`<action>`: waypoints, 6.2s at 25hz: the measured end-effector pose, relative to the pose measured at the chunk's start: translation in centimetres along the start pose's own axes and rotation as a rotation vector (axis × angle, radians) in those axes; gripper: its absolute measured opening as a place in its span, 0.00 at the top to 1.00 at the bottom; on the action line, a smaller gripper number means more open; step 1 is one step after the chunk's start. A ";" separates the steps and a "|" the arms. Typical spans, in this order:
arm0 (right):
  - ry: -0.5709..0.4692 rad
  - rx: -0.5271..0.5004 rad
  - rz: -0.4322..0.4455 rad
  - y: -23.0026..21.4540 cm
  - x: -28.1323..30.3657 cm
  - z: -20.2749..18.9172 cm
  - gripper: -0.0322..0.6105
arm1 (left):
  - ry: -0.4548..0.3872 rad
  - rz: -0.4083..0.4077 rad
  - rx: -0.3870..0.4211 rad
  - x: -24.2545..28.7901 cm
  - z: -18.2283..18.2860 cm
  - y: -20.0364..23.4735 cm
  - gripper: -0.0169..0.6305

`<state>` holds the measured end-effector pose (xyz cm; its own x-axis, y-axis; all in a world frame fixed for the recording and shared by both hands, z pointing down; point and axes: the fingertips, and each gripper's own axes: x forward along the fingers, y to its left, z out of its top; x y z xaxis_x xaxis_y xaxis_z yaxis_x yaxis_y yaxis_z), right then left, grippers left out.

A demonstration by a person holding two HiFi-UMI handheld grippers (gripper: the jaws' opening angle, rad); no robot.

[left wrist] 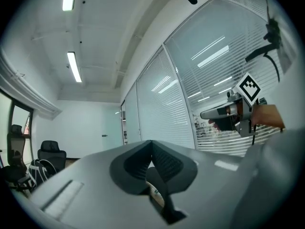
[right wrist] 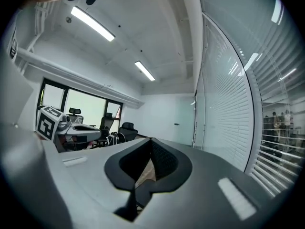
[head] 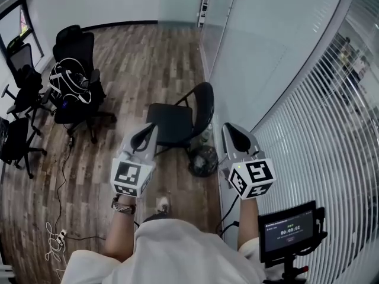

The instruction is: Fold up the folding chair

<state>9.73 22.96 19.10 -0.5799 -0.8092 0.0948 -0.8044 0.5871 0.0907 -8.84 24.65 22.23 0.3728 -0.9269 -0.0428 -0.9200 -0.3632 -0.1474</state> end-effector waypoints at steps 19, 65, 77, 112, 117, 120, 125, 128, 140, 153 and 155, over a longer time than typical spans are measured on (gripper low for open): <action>0.030 -0.015 -0.034 -2.2 11.1 1.6 0.95 | -0.044 -0.115 0.027 8.6 -0.1 6.9 0.98; 0.271 0.153 0.008 -15.1 20.6 -9.9 0.82 | 0.321 0.121 -0.159 17.2 -14.6 10.6 0.91; 0.483 0.218 -0.058 -19.5 29.8 -17.1 0.76 | 0.451 0.082 -0.242 23.1 -23.9 17.4 0.86; 0.895 0.515 -0.127 -26.7 29.6 -37.4 0.61 | 0.981 -0.132 -0.590 23.5 -62.2 18.9 0.73; 0.892 0.470 -0.095 -26.2 30.0 -37.4 0.63 | 1.026 -0.119 -0.648 23.3 -66.1 19.0 0.73; 0.904 0.483 -0.078 -25.8 30.5 -37.7 0.63 | 1.045 -0.115 -0.682 22.6 -67.8 19.3 0.73; 0.909 0.508 -0.076 -25.3 31.3 -38.1 0.65 | 1.045 -0.122 -0.796 21.9 -70.5 19.0 0.66; 0.933 0.532 -0.073 -24.6 31.5 -38.3 0.73 | 1.046 -0.152 -0.847 20.8 -71.9 18.2 0.59; 1.020 0.512 -0.065 -24.2 31.2 -39.0 0.74 | 0.953 -0.233 -1.054 19.0 -74.3 17.3 0.49; 1.059 0.493 -0.102 -23.6 31.3 -38.0 0.73 | 0.893 -0.416 -1.232 20.5 -74.7 15.3 0.44; 1.066 0.486 -0.110 -23.7 31.4 -38.0 0.72 | 0.872 -0.388 -1.261 20.6 -74.7 15.4 0.44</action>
<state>15.49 -15.44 57.64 -0.2889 -0.2905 0.9122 -0.9416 0.2583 -0.2160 -24.38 -7.04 92.94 0.8270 -0.3686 0.4245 -0.4606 -0.0114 0.8875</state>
